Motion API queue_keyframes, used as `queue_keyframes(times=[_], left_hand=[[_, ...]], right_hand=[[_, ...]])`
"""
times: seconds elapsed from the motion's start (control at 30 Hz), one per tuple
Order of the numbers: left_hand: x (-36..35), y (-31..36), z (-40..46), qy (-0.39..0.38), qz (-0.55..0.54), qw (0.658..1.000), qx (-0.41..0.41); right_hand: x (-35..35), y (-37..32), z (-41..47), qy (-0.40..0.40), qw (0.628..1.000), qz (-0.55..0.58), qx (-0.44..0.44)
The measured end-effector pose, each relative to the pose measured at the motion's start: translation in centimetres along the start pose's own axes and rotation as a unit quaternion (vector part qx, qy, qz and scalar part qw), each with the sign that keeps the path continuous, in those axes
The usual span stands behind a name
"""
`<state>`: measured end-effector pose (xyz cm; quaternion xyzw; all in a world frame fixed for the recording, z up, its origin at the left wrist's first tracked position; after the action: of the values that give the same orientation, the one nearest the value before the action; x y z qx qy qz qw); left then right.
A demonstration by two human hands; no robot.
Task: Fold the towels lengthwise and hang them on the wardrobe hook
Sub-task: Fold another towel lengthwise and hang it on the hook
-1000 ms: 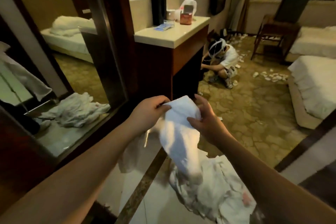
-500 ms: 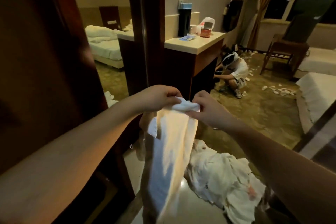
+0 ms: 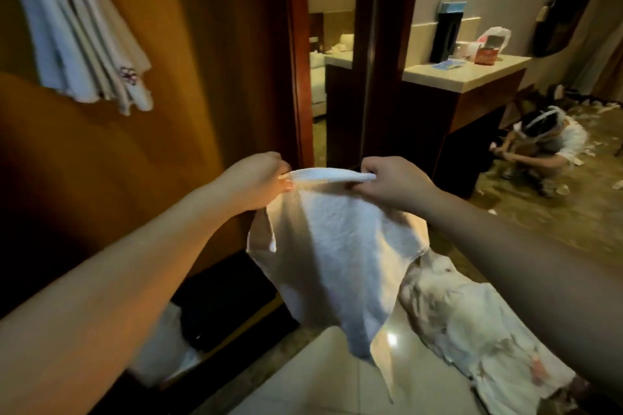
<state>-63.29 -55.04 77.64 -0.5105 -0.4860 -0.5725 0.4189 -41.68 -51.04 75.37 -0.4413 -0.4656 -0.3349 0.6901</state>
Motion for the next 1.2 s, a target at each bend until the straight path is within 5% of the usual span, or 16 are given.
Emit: queue_keyframes(times=[0.27,0.6,0.77,0.93,1.2], left_hand=[[3.8,-8.4,-11.4,0.071,0.027,0.989,0.130],[5.9,-18.3,-20.2,0.050,0.064,0.974,0.210],[6.9,-22.2,-25.1,0.154,-0.037,0.953,0.256],[7.5,-24.1,-28.6,0.247,-0.442,0.833,0.223],[5.6,-26.3,-30.7,0.298,-0.689,0.641,0.156]], right_hand=[[2.0,-9.4,-1.8,0.029,0.998,0.024,0.058],[0.7,-18.4,-2.5,0.045,0.992,0.045,0.110],[-0.3,-21.0,-3.1,0.072,0.991,0.030,0.108],[-1.9,-20.9,-2.7,0.072,0.994,0.042,0.073],[-3.5,-23.9,-2.1,0.067,0.996,0.045,0.028]])
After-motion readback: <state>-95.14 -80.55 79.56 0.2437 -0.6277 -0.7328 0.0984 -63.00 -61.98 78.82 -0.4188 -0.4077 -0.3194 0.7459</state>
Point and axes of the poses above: each hand's wrist, its own z-axis towards the middle knuckle, its own x-axis out of the back of the hand, y = z × x, the point moved 4 cm from there along z, towards the middle knuckle, and after that the axes turned 3 degrees about -y, right-handed, at the moved point
